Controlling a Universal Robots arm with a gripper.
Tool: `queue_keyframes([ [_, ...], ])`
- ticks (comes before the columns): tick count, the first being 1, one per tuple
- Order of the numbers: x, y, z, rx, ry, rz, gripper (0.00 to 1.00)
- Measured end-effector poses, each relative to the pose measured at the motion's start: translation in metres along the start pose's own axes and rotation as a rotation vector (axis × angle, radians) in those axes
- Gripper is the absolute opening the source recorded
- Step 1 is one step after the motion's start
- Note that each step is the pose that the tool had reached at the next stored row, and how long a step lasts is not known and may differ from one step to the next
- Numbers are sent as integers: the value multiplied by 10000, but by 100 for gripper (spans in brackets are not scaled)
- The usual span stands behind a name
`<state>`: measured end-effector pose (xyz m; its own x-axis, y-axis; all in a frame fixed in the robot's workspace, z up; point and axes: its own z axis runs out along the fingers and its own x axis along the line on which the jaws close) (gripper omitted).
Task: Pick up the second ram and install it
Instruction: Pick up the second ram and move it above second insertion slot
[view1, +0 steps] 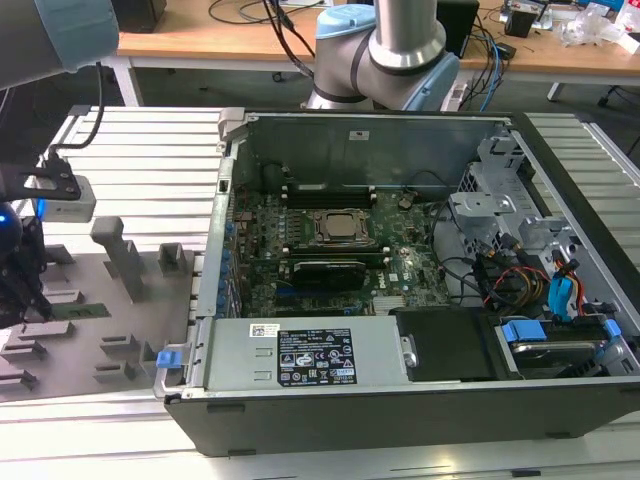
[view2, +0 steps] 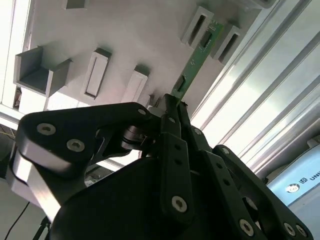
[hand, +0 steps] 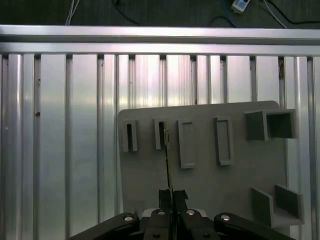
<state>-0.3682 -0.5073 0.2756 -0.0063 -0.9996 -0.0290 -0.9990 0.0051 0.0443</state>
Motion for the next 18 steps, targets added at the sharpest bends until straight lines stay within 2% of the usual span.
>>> queue_keyframes([
  [5,-8,7,-168,0,0,0,14],
  [9,-11,10,-233,0,-1,0,14],
  [15,-20,18,-415,0,0,0,14],
  [18,-22,21,-461,0,0,1,14],
])
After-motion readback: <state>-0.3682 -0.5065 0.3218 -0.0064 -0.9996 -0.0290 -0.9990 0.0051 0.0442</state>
